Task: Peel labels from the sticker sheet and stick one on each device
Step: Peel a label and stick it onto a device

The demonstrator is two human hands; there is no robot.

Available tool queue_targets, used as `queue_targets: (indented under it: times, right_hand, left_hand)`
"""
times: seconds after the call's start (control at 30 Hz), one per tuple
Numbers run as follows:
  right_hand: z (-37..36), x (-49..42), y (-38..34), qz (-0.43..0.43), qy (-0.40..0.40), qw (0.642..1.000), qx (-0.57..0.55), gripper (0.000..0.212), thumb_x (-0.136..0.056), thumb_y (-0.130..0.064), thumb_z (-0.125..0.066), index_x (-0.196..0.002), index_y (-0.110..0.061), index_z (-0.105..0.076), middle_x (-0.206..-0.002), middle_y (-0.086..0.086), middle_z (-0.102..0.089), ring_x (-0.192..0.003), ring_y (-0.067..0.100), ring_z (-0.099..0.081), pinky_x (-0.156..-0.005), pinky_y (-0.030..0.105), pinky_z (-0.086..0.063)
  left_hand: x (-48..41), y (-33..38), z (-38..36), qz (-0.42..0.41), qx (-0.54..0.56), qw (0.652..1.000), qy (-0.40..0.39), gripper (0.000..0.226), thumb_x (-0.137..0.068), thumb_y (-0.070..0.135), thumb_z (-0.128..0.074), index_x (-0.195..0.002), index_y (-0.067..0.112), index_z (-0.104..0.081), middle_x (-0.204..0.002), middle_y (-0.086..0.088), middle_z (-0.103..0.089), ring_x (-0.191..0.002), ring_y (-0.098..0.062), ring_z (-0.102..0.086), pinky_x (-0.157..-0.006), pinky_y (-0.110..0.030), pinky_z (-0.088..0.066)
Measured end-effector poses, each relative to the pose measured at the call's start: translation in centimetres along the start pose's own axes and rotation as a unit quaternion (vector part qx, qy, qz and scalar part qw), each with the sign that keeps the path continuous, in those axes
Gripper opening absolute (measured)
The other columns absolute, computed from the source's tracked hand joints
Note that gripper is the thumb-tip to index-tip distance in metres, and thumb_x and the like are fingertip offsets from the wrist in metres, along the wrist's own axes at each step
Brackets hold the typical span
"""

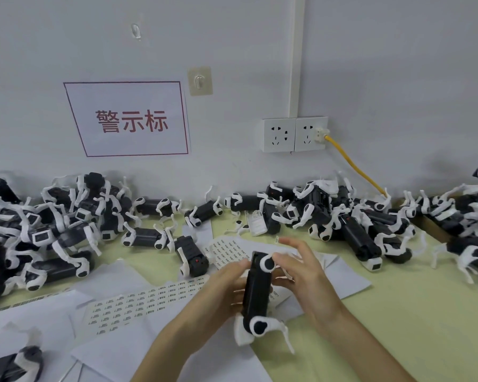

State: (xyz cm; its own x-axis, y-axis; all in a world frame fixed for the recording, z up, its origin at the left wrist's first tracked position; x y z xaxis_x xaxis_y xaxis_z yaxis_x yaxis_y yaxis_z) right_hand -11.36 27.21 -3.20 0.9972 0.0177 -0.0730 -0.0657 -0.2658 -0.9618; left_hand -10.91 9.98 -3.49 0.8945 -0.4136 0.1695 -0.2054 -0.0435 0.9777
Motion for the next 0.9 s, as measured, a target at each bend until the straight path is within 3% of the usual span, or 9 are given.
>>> queue_targets:
  times: [0.13, 0.27, 0.37, 0.47, 0.53, 0.67, 0.77, 0.9]
  right_hand:
    - [-0.4, 0.5, -0.2, 0.000, -0.005, 0.998, 0.065, 0.058, -0.070, -0.041, -0.077, -0.124, -0.029, -0.059, -0.101, 0.008, -0.073, -0.089, 0.016, -0.071, -0.079, 0.031, -0.054]
    - [-0.6, 0.8, -0.7, 0.026, 0.026, 0.990, 0.133, 0.057, -0.069, -0.050, -0.073, -0.123, -0.037, -0.058, -0.118, -0.007, -0.066, -0.103, 0.004, -0.067, -0.086, 0.026, -0.053]
    - [0.0, 0.7, -1.2, 0.051, 0.065, 0.988, 0.131, 0.045, -0.075, -0.045, -0.075, -0.117, -0.033, -0.063, -0.107, -0.012, -0.070, -0.097, 0.004, -0.068, -0.083, 0.028, -0.053]
    - [0.8, 0.4, -1.4, 0.081, 0.110, 0.983, 0.122, 0.012, -0.092, -0.022, -0.073, -0.100, -0.030, -0.073, -0.096, -0.011, -0.073, -0.091, 0.009, -0.069, -0.072, 0.025, -0.051]
    - [0.9, 0.3, -1.4, 0.079, 0.108, 0.984, 0.114, 0.017, -0.094, -0.016, -0.067, -0.087, -0.028, -0.077, -0.091, -0.009, -0.074, -0.083, 0.007, -0.068, -0.069, 0.023, -0.050]
    - [0.0, 0.4, -1.2, 0.002, 0.026, 0.997, 0.067, 0.022, -0.094, -0.016, -0.064, -0.078, -0.020, -0.079, -0.089, -0.001, -0.075, -0.082, 0.012, -0.068, -0.072, 0.025, -0.050]
    - [-0.5, 0.7, -0.8, -0.024, -0.005, 0.997, 0.069, 0.015, -0.091, -0.017, -0.070, -0.079, -0.016, -0.079, -0.086, 0.006, -0.076, -0.080, 0.015, -0.070, -0.074, 0.026, -0.052]
    - [-0.6, 0.9, -0.9, 0.013, 0.013, 0.994, 0.107, 0.006, -0.085, -0.013, -0.077, -0.080, -0.015, -0.079, -0.082, 0.003, -0.077, -0.077, 0.010, -0.071, -0.069, 0.016, -0.051]
  left_hand:
    - [-0.1, -0.7, -0.1, -0.004, -0.007, 1.000, -0.007, 0.053, -0.081, 0.033, -0.076, -0.129, 0.015, -0.065, -0.111, -0.012, -0.074, -0.102, -0.025, -0.072, -0.090, -0.035, -0.056]
    - [-0.1, -0.7, -0.1, -0.026, 0.019, 0.999, 0.018, 0.043, -0.085, 0.027, -0.081, -0.123, 0.011, -0.068, -0.096, -0.008, -0.073, -0.089, -0.020, -0.070, -0.080, -0.029, -0.055]
    - [-0.1, -0.5, -0.1, -0.041, 0.046, 0.997, 0.047, 0.046, -0.087, 0.027, -0.073, -0.127, 0.008, -0.063, -0.097, -0.008, -0.071, -0.093, -0.023, -0.070, -0.085, -0.034, -0.055]
    - [-0.1, -0.5, -0.4, -0.053, 0.093, 0.992, 0.066, 0.050, -0.085, 0.025, -0.069, -0.130, 0.006, -0.056, -0.098, -0.013, -0.067, -0.091, -0.025, -0.070, -0.081, -0.034, -0.056]
    - [-0.1, -0.7, -0.8, -0.049, 0.123, 0.990, 0.047, 0.051, -0.086, 0.017, -0.068, -0.134, 0.009, -0.051, -0.098, -0.015, -0.065, -0.092, -0.026, -0.070, -0.078, -0.033, -0.058]
    - [-0.1, -1.2, -1.4, -0.054, 0.107, 0.993, 0.005, 0.058, -0.093, -0.009, -0.061, -0.139, 0.022, -0.041, -0.112, -0.017, -0.074, -0.105, -0.031, -0.072, -0.084, -0.033, -0.059]
    - [-0.2, -1.4, -1.6, -0.066, 0.094, 0.993, -0.004, 0.068, -0.090, -0.005, -0.067, -0.142, 0.027, -0.038, -0.128, -0.017, -0.069, -0.120, -0.034, -0.067, -0.093, -0.034, -0.057]
    - [-0.5, -1.7, -1.5, -0.082, 0.057, 0.995, 0.015, 0.074, -0.083, 0.006, -0.073, -0.143, 0.027, -0.035, -0.130, -0.015, -0.068, -0.124, -0.031, -0.065, -0.105, -0.041, -0.052]
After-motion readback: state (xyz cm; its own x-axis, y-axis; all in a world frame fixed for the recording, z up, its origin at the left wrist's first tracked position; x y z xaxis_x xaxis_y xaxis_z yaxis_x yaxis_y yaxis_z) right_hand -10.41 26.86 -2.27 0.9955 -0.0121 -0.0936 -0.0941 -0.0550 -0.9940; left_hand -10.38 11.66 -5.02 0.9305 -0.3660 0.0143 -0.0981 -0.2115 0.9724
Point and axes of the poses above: each hand's wrist, its own x-axis away from the middle knuckle, its own z-axis out of the back of the hand, y = z × x, the point moved 3 cm from there along -x, towards the middle knuckle
